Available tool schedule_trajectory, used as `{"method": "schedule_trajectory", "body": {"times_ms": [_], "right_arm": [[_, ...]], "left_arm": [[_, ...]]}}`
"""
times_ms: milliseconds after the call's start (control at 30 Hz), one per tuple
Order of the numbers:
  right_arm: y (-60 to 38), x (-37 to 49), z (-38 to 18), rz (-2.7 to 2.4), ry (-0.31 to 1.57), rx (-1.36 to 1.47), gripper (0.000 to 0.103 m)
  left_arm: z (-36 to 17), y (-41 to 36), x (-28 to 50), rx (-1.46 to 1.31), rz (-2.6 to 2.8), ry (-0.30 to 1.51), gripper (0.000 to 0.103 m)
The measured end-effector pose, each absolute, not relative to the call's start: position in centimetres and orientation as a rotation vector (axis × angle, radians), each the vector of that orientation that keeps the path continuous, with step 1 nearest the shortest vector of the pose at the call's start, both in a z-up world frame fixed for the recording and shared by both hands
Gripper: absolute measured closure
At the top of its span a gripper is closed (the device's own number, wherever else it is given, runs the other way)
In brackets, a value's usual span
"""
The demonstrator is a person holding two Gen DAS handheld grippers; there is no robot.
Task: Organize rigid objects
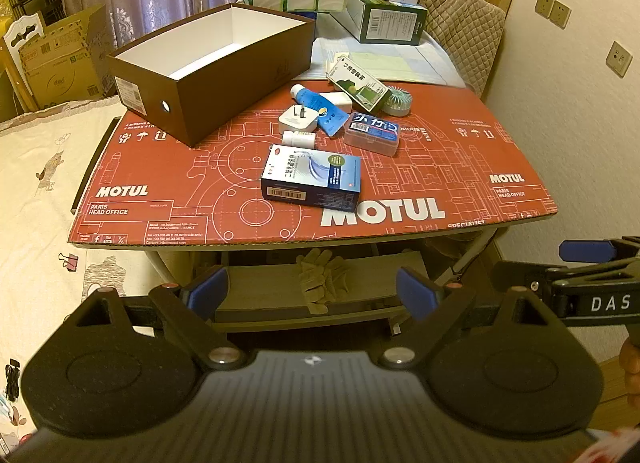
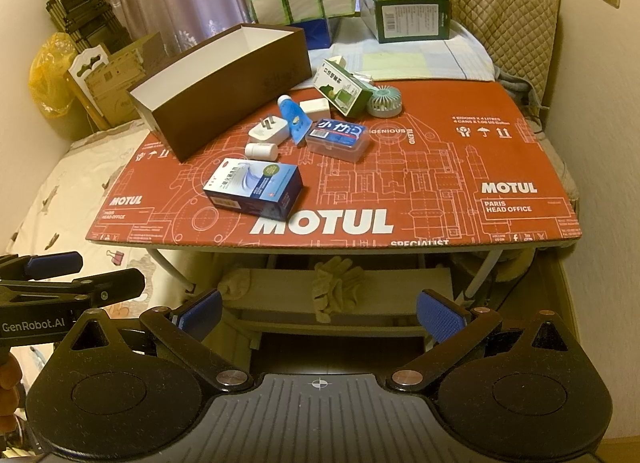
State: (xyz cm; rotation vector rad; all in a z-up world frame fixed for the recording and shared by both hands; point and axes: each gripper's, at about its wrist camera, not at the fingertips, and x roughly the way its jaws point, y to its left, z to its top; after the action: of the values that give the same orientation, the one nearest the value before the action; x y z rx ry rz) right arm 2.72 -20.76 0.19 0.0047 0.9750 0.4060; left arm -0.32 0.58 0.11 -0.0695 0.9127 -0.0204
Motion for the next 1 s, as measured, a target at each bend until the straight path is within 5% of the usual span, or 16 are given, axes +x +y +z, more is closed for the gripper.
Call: {"method": "schedule_trajectory", "body": {"times_ms": [1000], "right_arm": [[-20.3,2.5,0.3,0.407,0.970,0.002,0.002]], "left_arm": [[-0.1,1.6,-0.4,-0.071,-0.018,0.910,0.014]]}}
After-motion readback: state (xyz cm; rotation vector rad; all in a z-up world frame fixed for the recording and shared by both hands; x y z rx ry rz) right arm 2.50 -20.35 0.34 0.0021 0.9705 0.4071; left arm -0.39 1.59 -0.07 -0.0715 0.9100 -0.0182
